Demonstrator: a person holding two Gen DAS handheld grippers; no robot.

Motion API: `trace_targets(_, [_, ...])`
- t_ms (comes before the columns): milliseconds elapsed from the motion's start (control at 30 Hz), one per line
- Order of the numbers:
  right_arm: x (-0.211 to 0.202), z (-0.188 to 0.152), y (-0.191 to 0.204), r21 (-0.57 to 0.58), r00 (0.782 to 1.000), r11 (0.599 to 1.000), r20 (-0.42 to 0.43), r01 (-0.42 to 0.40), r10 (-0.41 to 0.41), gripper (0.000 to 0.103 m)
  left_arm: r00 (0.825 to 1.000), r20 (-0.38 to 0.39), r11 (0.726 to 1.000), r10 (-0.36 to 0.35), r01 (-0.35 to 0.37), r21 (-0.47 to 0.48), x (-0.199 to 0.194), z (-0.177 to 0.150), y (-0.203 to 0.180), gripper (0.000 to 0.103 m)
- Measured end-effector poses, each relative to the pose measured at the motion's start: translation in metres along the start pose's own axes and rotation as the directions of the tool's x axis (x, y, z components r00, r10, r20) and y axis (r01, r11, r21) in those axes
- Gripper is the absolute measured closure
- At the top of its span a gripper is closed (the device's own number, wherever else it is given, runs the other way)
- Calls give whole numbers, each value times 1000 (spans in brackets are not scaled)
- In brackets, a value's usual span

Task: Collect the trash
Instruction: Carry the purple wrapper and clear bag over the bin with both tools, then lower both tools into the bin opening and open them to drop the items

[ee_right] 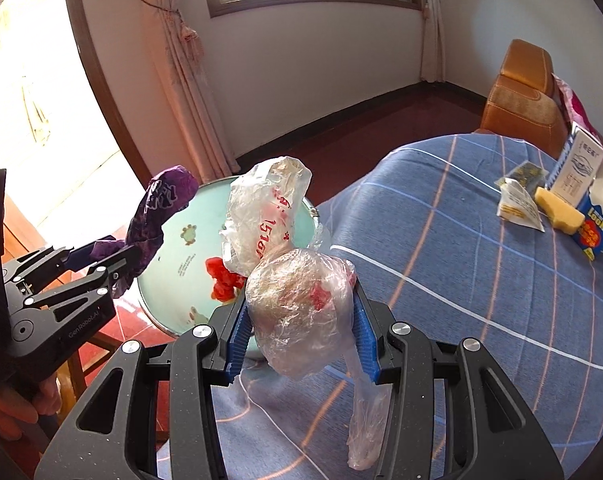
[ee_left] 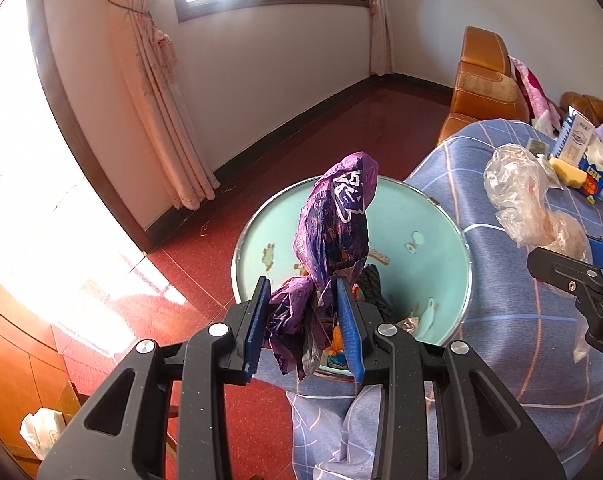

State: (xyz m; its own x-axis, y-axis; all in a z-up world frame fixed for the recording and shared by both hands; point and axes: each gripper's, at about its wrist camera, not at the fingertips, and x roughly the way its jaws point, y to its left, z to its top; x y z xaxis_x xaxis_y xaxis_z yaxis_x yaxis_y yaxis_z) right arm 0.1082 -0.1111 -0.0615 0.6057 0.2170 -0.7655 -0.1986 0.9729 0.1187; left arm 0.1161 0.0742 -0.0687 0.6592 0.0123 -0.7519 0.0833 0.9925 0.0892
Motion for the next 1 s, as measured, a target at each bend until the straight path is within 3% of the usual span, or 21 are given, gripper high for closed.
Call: trace_targets(1000, [55, 34, 29, -12, 1000, 1000, -24, -5, 5, 58, 998, -64, 999, 22, -25, -45, 43, 16, 9, 69])
